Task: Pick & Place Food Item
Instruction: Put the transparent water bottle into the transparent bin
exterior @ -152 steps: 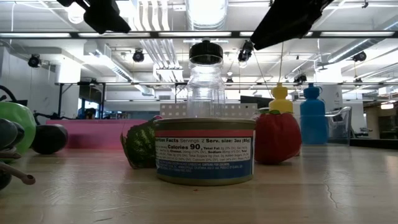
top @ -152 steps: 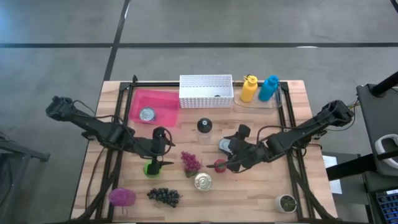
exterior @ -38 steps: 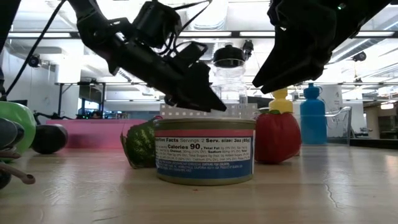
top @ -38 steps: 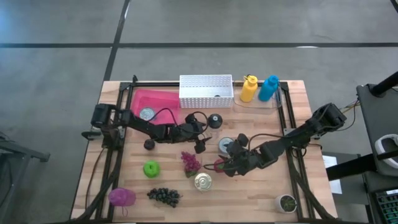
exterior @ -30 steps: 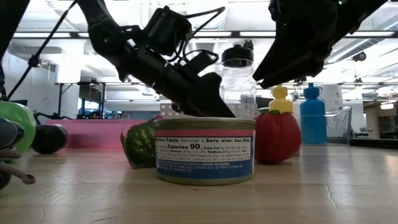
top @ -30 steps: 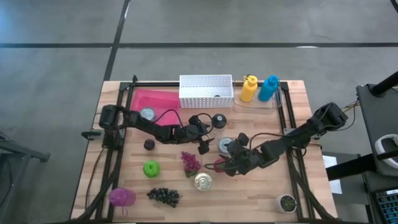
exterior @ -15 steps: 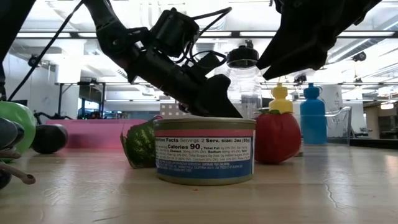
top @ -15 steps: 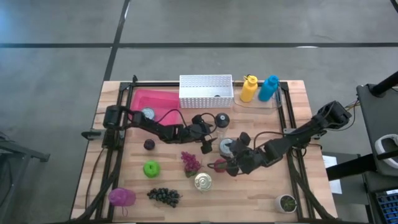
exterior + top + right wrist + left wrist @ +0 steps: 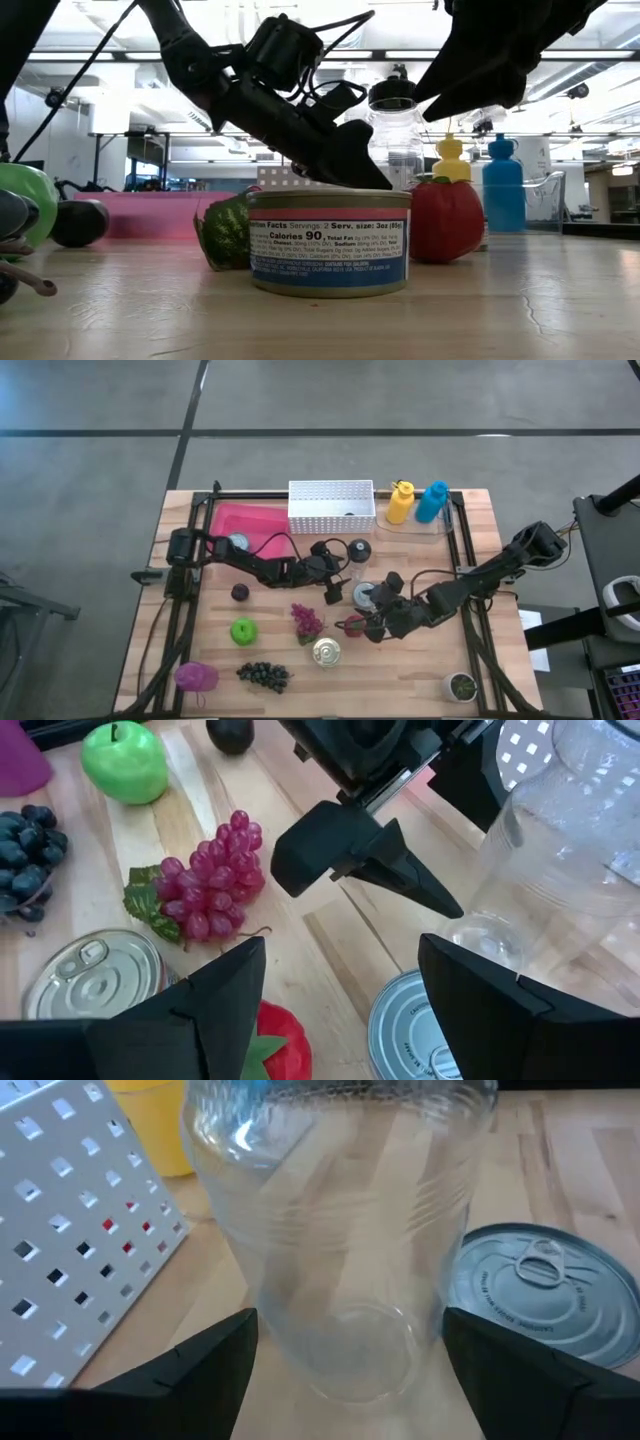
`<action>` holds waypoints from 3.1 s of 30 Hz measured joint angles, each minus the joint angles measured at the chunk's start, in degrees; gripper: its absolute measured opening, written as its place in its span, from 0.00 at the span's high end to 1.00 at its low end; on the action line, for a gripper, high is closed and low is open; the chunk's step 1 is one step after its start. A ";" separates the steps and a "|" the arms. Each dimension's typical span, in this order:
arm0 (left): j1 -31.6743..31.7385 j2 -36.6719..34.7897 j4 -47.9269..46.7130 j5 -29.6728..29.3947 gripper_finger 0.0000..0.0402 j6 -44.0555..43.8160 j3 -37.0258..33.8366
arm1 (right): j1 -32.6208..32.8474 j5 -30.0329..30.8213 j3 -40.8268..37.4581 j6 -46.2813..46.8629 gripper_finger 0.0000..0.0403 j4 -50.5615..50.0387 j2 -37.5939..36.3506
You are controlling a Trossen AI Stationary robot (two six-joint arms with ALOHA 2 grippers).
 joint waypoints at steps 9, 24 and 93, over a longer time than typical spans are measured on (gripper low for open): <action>-0.02 -3.02 -7.45 0.02 0.21 -0.02 0.00 | 0.26 0.00 0.00 -0.04 0.39 -0.07 0.02; -0.40 -21.61 -31.66 -0.01 0.24 -0.22 -1.79 | 0.26 0.02 0.02 -0.03 0.34 0.02 0.02; -5.90 -56.02 -34.48 2.99 0.44 -1.57 -24.44 | -14.98 7.13 -0.01 -20.61 0.40 6.51 -12.50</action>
